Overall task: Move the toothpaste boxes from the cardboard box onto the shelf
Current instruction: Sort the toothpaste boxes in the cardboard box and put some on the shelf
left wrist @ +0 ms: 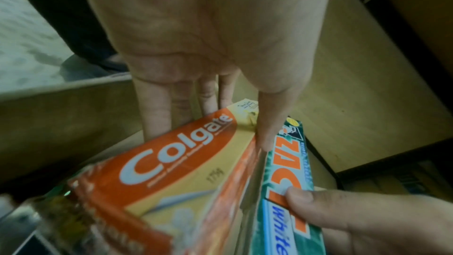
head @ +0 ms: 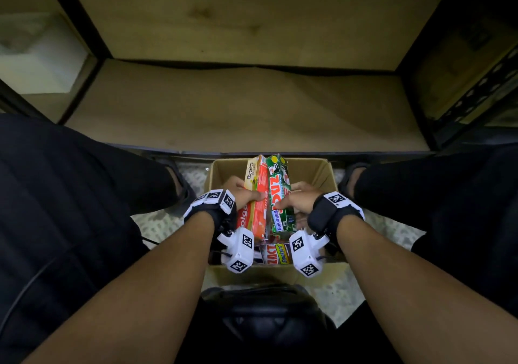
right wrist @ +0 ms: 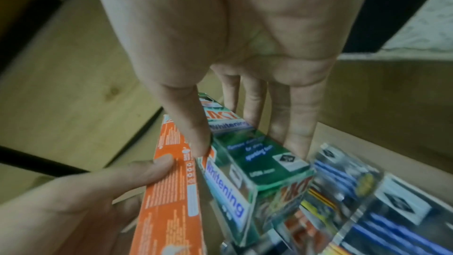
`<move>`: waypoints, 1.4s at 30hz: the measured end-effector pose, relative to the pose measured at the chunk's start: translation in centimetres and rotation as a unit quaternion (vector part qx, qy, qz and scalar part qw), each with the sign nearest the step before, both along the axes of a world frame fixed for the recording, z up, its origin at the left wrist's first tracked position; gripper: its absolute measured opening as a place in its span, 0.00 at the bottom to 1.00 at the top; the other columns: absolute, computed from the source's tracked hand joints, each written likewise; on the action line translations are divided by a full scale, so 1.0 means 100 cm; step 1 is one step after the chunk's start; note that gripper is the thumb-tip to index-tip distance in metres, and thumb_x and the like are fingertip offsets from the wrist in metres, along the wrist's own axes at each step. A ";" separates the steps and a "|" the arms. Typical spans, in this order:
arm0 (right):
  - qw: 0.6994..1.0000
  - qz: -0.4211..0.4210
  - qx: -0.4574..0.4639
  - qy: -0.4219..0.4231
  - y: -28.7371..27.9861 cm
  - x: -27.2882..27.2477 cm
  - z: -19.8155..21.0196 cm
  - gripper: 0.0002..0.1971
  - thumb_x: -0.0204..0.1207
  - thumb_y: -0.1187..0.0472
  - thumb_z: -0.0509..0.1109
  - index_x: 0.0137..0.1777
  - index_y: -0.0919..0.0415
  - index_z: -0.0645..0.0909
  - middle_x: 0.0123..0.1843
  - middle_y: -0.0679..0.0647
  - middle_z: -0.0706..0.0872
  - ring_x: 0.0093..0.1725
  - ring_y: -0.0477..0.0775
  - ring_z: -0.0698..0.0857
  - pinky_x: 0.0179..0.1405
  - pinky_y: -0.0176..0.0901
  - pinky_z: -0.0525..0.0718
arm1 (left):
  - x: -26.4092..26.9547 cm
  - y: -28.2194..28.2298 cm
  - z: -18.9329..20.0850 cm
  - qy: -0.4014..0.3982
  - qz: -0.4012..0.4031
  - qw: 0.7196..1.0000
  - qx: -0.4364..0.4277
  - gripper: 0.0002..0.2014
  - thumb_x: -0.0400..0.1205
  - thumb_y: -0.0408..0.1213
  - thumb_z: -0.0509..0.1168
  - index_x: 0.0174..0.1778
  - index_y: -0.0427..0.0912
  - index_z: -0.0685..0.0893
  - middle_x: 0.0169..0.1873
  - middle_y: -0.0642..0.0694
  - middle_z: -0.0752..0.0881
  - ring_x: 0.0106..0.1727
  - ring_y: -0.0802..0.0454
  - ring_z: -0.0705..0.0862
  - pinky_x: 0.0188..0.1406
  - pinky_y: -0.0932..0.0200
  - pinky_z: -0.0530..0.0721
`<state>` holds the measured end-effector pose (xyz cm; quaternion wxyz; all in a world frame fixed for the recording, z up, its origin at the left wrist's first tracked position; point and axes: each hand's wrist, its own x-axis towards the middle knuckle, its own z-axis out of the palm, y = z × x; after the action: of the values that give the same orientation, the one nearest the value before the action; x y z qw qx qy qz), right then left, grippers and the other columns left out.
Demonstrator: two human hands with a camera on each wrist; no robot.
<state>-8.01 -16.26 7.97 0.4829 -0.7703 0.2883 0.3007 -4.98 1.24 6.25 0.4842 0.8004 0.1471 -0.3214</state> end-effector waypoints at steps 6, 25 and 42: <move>0.995 0.011 0.020 -0.095 -0.006 0.003 0.056 0.21 0.69 0.65 0.81 0.61 0.59 0.80 0.52 0.51 0.90 0.43 0.47 0.89 0.36 0.41 0.86 | 0.002 0.004 0.054 -0.089 0.015 0.996 -0.026 0.26 0.68 0.47 0.82 0.55 0.48 0.76 0.48 0.47 0.90 0.43 0.48 0.91 0.42 0.51 0.88; 0.944 0.040 0.006 -0.328 -0.013 0.023 0.307 0.30 0.55 0.57 0.87 0.59 0.56 0.83 0.54 0.54 0.92 0.54 0.62 0.90 0.55 0.71 0.86 | 0.046 0.008 0.307 -0.385 0.000 0.923 -0.001 0.29 0.62 0.58 0.80 0.52 0.51 0.77 0.48 0.49 0.88 0.47 0.48 0.89 0.49 0.43 0.89; 0.874 0.009 -0.129 -0.469 -0.015 0.136 0.423 0.26 0.66 0.51 0.81 0.64 0.52 0.79 0.57 0.53 0.86 0.50 0.54 0.87 0.54 0.52 0.88 | 0.145 0.021 0.442 -0.508 -0.017 0.843 0.177 0.26 0.82 0.47 0.60 0.79 0.61 0.71 0.72 0.47 0.80 0.34 0.57 0.83 0.26 0.65 0.76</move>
<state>5.55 -17.74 50.30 0.4548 -0.8789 0.0576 -0.1317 9.49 3.29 50.49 0.3357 0.9260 -0.0786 0.1536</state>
